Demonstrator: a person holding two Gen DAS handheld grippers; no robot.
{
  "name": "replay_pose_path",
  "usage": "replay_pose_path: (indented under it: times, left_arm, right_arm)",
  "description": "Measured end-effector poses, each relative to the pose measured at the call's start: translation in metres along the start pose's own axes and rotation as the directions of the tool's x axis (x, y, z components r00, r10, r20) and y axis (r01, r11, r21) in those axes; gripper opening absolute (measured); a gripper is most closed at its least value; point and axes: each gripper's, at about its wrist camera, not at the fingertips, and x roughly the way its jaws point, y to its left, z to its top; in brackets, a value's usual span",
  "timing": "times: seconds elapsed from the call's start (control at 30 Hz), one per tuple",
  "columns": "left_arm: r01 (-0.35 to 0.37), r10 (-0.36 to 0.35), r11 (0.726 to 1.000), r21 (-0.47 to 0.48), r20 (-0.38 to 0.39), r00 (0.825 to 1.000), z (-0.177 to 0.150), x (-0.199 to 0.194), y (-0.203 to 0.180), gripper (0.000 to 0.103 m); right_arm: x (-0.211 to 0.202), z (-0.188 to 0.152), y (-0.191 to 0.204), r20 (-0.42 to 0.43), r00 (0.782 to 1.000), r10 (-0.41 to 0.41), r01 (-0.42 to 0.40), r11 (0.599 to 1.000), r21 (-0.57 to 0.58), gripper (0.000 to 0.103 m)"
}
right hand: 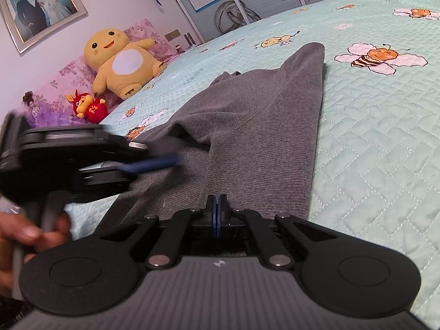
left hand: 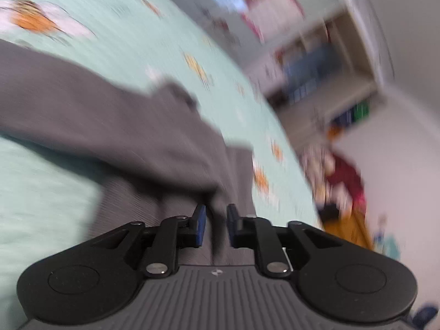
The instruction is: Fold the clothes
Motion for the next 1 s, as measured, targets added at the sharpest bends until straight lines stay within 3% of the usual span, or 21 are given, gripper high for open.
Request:
replay_pose_path:
  times: [0.03,0.1,0.2,0.3,0.43,0.67,0.8,0.83,0.9,1.0]
  left_arm:
    - [-0.044,0.044,0.999,-0.012,0.066,0.997,0.003,-0.018,0.007,0.038]
    - [-0.133,0.142,0.989,-0.058,0.19,0.972,0.012,-0.053,0.024,0.042]
    - [-0.216,0.262,0.959,-0.185,0.275,0.925,0.02,-0.092,0.055,0.042]
    - [-0.231,0.324,0.916,-0.328,0.266,0.908,0.016,-0.112,0.083,0.042]
    - [-0.233,0.353,0.883,-0.408,0.25,0.902,0.009,-0.109,0.106,0.045]
    - [-0.208,0.363,0.885,-0.417,0.337,0.869,0.029,-0.094,0.114,0.046]
    - [-0.269,0.423,0.869,-0.414,0.342,0.839,0.047,-0.08,0.107,0.033]
    - [-0.278,0.423,0.875,-0.397,0.344,0.839,0.054,-0.076,0.101,0.018]
    - [-0.277,0.386,0.906,-0.32,0.356,0.851,0.067,-0.069,0.08,0.006]
    - [-0.181,0.204,0.979,-0.094,0.366,0.908,0.08,-0.063,0.019,0.006]
  right_arm:
    - [0.0,0.0,-0.001,0.001,1.0,0.005,-0.005,1.0,0.008,0.0]
    - [0.0,0.0,-0.003,0.002,1.0,0.02,-0.02,0.999,0.027,0.0]
    - [0.0,0.001,-0.007,0.002,0.999,0.04,-0.04,0.998,0.048,0.0]
    - [0.001,0.001,-0.008,0.002,0.999,0.05,-0.05,0.997,0.061,0.0]
    - [0.001,0.001,-0.01,0.003,0.998,0.059,-0.059,0.996,0.073,0.0]
    - [0.001,0.001,-0.012,0.005,0.998,0.068,-0.068,0.994,0.08,0.0]
    - [0.001,0.001,-0.013,0.006,0.997,0.074,-0.074,0.993,0.088,0.0]
    - [0.0,0.001,-0.014,0.007,0.997,0.077,-0.077,0.993,0.093,0.0]
    - [0.0,0.002,-0.016,0.008,0.996,0.084,-0.084,0.991,0.104,0.0]
    - [0.0,0.002,-0.017,0.008,0.996,0.093,-0.093,0.989,0.119,0.0]
